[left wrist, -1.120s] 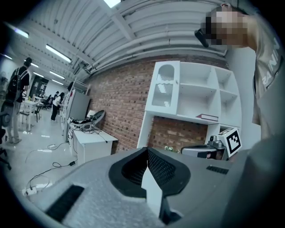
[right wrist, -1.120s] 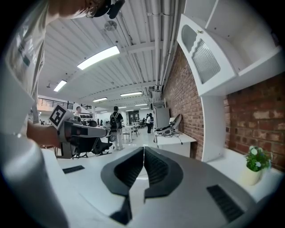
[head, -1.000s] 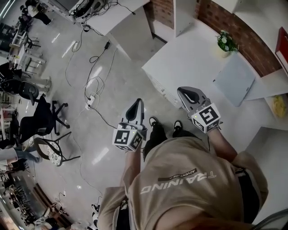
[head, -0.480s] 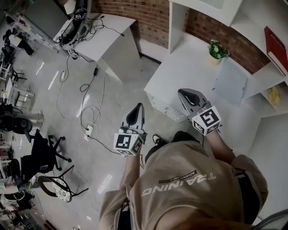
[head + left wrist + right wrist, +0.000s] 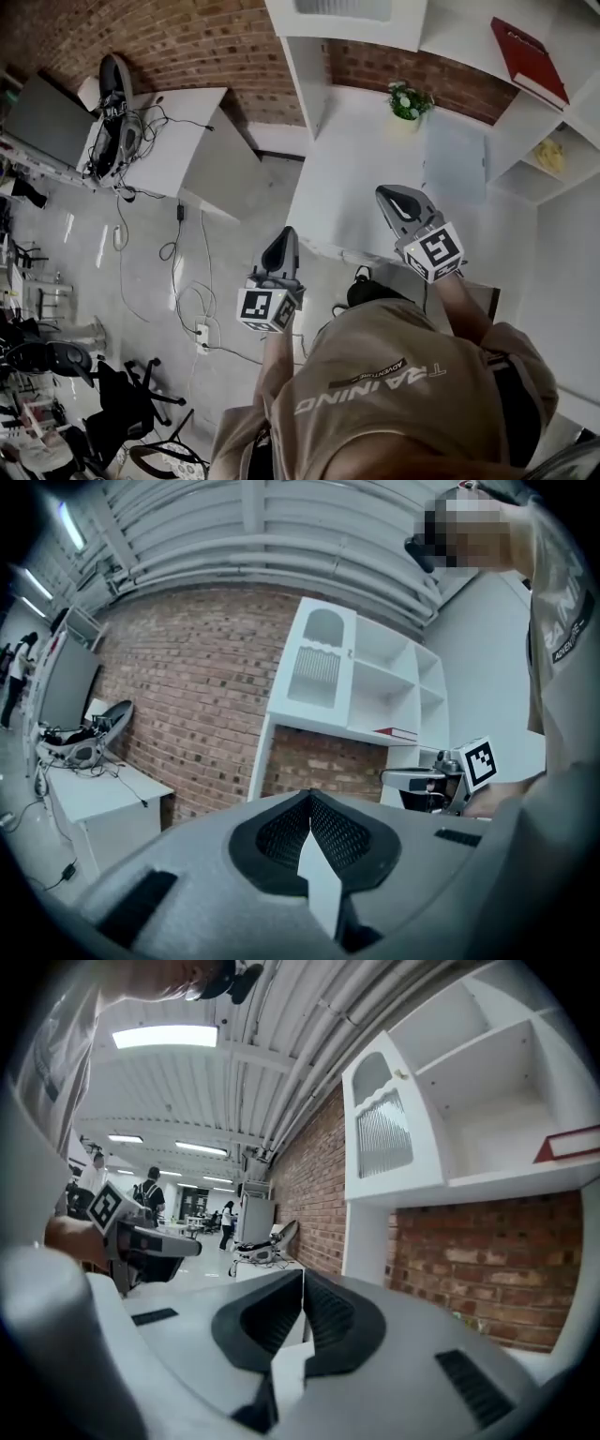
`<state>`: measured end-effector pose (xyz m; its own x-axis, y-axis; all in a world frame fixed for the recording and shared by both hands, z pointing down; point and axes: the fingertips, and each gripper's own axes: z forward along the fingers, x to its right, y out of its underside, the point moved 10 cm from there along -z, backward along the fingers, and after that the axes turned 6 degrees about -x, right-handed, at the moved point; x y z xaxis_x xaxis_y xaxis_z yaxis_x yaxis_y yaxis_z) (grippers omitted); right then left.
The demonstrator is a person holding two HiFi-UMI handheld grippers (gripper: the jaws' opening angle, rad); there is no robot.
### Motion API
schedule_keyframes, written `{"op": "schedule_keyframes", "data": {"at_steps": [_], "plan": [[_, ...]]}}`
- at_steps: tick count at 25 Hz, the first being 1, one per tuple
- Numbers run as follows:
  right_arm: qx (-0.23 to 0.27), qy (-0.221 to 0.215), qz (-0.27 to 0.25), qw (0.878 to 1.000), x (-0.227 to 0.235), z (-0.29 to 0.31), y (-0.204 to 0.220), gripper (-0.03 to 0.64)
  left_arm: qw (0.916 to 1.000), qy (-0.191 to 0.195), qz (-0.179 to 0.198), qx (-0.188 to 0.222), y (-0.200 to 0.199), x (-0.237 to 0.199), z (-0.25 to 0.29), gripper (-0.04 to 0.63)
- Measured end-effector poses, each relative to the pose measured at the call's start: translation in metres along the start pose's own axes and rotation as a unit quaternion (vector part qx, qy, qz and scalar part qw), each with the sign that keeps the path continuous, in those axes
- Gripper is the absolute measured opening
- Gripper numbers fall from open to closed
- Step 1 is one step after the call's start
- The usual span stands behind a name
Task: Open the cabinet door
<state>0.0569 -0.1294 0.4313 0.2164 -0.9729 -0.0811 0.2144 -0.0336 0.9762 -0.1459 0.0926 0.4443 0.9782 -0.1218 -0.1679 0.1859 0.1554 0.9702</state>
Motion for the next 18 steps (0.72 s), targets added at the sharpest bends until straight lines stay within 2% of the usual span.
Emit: {"op": "schedule_keyframes", "data": {"at_steps": [3, 7, 14, 18], "plan": [[-0.004, 0.031, -0.012, 0.999, 0.018, 0.009, 0.008, 0.014, 0.9995, 0.024, 0.017, -0.010, -0.012, -0.004, 0.032, 0.008], [0.009, 0.053, 0.011, 0.998, 0.041, 0.017, 0.015, 0.014, 0.9983, 0.038, 0.030, -0.032, -0.022, -0.013, 0.067, 0.008], [0.005, 0.085, 0.021, 0.996, 0.090, 0.016, 0.033, 0.014, 0.9952, 0.077, 0.052, -0.030, -0.030, -0.006, 0.140, 0.008], [0.013, 0.123, 0.038, 0.992, 0.107, 0.001, 0.036, 0.014, 0.9924, 0.106, 0.050, -0.035, -0.034, 0.000, 0.170, 0.008]]}}
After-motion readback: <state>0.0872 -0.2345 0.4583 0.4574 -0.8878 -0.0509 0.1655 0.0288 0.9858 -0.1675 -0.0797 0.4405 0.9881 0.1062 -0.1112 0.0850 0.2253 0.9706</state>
